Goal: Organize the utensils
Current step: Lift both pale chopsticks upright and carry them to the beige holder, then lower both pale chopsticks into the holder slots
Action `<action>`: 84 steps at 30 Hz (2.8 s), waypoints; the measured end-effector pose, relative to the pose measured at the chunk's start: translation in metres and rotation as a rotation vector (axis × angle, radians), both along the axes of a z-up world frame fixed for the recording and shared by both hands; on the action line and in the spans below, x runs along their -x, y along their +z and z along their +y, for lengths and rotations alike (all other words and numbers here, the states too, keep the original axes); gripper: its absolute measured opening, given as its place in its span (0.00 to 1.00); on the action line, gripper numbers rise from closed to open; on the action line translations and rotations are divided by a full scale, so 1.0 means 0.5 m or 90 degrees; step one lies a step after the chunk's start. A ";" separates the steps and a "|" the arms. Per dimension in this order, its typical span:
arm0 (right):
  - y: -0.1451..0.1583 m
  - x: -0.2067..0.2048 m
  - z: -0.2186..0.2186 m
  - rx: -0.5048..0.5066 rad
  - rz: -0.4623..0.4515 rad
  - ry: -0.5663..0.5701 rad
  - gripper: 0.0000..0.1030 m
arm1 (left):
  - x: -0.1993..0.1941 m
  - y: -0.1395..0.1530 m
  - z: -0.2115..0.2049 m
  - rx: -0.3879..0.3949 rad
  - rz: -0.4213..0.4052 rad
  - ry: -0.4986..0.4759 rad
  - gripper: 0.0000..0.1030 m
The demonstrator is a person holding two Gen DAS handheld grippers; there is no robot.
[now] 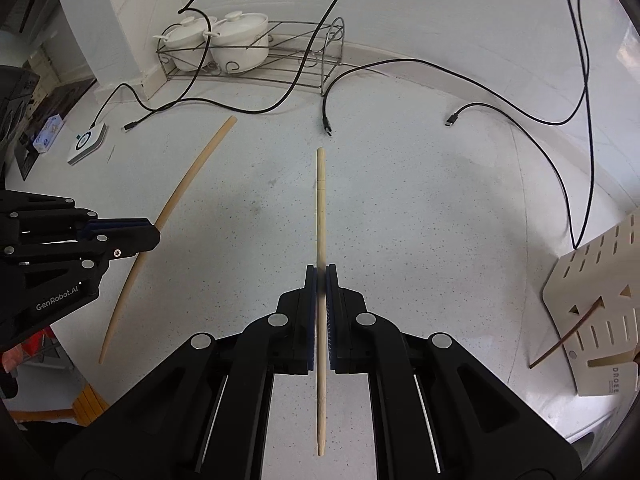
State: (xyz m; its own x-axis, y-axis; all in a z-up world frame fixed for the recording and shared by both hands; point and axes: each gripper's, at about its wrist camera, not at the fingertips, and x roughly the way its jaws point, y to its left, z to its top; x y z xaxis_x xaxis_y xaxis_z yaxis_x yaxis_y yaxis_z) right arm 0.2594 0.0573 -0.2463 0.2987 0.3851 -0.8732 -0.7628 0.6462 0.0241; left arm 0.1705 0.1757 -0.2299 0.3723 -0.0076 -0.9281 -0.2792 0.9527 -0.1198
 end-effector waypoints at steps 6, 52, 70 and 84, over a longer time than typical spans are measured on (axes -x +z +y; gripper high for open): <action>0.059 -0.013 -0.073 -0.052 -0.043 -0.062 0.04 | -0.037 0.049 -0.051 -0.008 -0.057 -0.044 0.06; 0.343 -0.065 -0.727 -0.443 -0.493 -0.484 0.04 | -0.280 0.399 -0.447 0.074 -0.656 -0.259 0.06; 0.224 -0.162 -0.755 -0.418 -0.490 -0.480 0.04 | -0.369 0.313 -0.459 0.085 -0.692 -0.219 0.06; 0.141 -0.176 -0.754 -0.415 -0.492 -0.482 0.04 | -0.365 0.235 -0.470 0.086 -0.671 -0.187 0.06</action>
State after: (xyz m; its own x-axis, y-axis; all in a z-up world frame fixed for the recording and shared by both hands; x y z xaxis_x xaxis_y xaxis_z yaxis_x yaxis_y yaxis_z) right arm 0.3472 -0.3195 -0.1759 0.9788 0.1861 -0.0853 -0.1642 0.9625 0.2159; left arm 0.3529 -0.0595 -0.1123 0.9441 -0.3024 -0.1313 0.2588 0.9265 -0.2733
